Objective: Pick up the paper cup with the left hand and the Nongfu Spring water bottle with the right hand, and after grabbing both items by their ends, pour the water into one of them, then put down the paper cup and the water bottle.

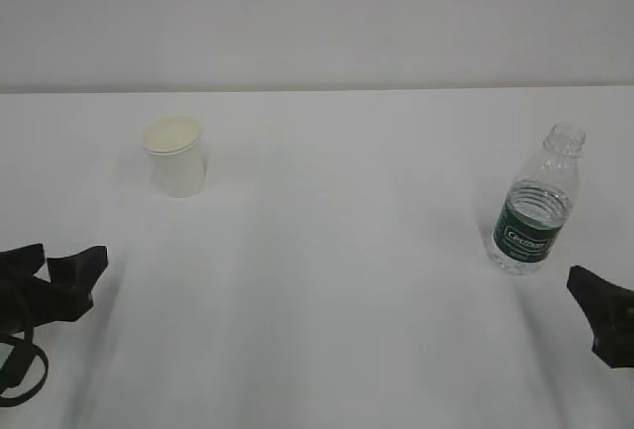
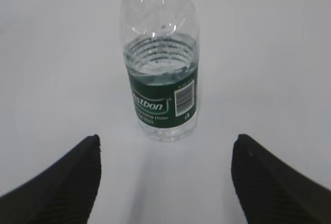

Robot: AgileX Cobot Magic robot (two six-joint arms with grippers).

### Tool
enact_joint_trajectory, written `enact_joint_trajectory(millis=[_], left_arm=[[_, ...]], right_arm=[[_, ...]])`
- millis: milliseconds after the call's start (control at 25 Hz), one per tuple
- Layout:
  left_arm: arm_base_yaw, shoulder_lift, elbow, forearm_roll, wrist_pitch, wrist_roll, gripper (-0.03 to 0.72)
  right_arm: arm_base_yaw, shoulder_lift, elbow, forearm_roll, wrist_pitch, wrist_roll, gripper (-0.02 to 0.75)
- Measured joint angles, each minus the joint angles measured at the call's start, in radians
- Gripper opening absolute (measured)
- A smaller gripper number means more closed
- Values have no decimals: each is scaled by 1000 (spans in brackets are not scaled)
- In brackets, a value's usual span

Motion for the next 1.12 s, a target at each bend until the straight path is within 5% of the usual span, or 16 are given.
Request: enact_joint_trajectory(millis=[1120], left_arm=[[0,26,-20,0,0,0,588]], right_arm=[[0,157,-98,-18,-2,-21,615]])
